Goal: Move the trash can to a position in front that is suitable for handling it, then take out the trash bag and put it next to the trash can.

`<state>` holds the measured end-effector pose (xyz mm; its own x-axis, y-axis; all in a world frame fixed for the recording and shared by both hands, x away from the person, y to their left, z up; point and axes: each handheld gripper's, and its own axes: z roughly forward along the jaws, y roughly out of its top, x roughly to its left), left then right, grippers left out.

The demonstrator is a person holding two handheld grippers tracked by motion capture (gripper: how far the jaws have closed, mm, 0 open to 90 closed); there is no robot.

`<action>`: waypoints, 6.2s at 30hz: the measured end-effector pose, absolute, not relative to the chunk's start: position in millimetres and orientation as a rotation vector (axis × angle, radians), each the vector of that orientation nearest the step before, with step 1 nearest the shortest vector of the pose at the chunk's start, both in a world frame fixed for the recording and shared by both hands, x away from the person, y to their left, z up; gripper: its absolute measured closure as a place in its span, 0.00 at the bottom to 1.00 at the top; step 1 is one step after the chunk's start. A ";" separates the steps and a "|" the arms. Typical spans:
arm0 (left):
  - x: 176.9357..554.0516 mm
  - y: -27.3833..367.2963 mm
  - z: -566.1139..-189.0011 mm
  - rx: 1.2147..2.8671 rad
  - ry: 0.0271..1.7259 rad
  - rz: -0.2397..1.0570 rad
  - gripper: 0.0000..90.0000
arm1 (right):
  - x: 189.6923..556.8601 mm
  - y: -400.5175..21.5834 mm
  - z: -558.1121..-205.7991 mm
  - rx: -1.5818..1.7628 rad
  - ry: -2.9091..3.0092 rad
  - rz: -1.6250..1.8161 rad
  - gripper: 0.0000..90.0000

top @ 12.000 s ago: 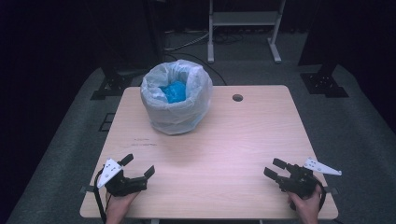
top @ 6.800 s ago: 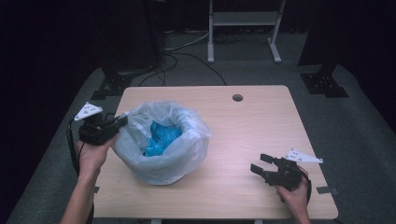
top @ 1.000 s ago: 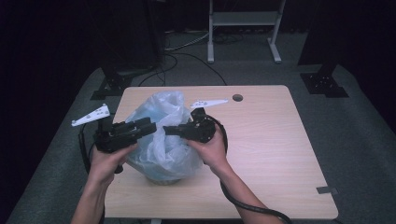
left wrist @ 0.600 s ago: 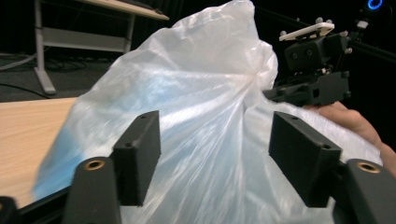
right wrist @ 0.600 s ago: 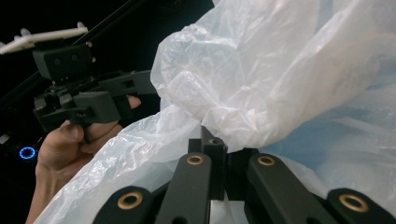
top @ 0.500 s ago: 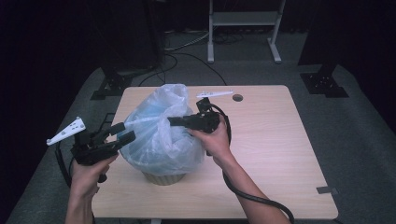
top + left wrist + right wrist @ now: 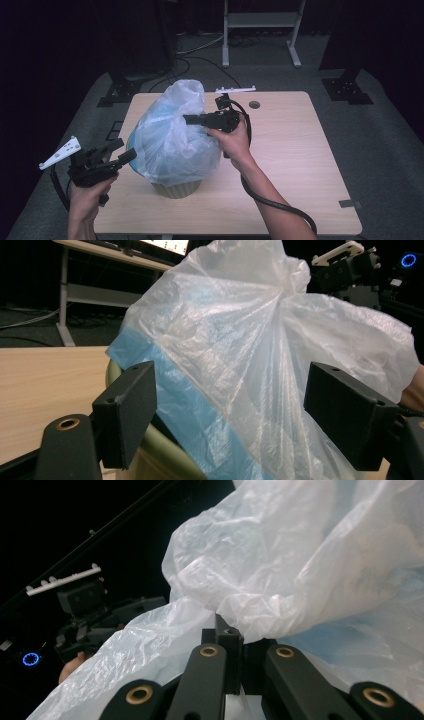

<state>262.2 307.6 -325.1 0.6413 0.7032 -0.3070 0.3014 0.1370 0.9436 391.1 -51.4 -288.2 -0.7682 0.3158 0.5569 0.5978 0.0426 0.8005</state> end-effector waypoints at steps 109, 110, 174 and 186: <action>258.8 303.9 -330.1 1.524 0.869 0.400 0.18 | 398.2 -276.9 -250.7 -1.489 -1.682 -2.154 1.00; 258.6 304.2 -330.1 1.523 0.870 0.401 0.18 | 399.1 -276.1 -253.0 -1.490 -1.683 -2.149 1.00; 255.3 306.0 -327.8 1.513 0.869 0.420 0.18 | 432.4 -193.4 -389.2 -1.546 -1.783 -1.821 1.00; 254.4 305.6 -327.3 1.513 0.868 0.422 0.18 | 431.3 -187.5 -401.7 -1.546 -1.805 -1.785 1.00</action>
